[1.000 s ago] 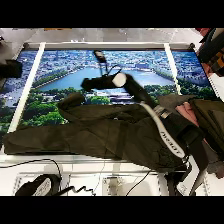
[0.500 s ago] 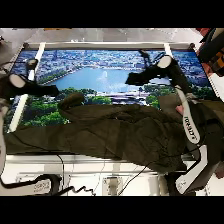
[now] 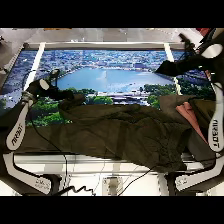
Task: Fold the clothes and pants, and hang the long-sleeved shirts on hangers.
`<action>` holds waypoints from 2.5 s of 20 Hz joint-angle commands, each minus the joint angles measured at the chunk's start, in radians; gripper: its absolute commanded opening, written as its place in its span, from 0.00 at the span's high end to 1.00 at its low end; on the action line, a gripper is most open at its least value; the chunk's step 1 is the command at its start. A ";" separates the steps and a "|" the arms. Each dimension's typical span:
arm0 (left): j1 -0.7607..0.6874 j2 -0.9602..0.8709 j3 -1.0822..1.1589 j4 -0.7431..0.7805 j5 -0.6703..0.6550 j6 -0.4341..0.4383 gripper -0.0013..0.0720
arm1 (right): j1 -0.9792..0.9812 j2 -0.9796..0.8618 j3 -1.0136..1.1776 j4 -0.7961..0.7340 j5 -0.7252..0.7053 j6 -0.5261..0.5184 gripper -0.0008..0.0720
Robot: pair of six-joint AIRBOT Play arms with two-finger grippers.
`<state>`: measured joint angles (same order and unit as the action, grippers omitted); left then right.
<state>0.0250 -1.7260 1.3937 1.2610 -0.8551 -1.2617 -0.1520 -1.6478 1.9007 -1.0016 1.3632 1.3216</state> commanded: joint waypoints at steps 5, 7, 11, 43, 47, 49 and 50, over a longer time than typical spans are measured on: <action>-0.090 -0.039 0.010 0.008 0.006 0.039 0.10 | -0.134 0.148 -0.003 -0.180 0.026 -0.003 0.48; -0.108 -0.051 0.010 0.084 0.002 0.038 0.10 | -0.162 0.167 -0.019 -0.181 0.027 -0.002 0.48; -0.123 -0.061 0.013 0.192 0.007 0.035 0.93 | -0.178 0.178 -0.051 -0.188 0.024 -0.002 0.48; 0.317 0.241 0.300 0.488 -0.336 -0.220 0.94 | -0.440 0.199 -0.767 0.116 0.218 -0.342 0.81; 0.312 0.241 0.300 0.437 -0.336 -0.220 0.94 | -0.416 0.198 -0.923 0.114 0.040 -0.243 0.39; 0.307 0.241 0.300 0.430 -0.336 -0.220 0.94 | -0.388 0.198 -0.954 0.135 -0.105 -0.143 0.39; 0.305 0.241 0.300 0.430 -0.336 -0.220 0.94 | -0.368 0.192 -0.958 0.150 -0.169 -0.081 0.39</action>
<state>0.3347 -1.4841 1.6943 1.7111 -1.1889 -1.4818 -0.5480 -1.4509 1.0058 -0.9092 1.3724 1.1175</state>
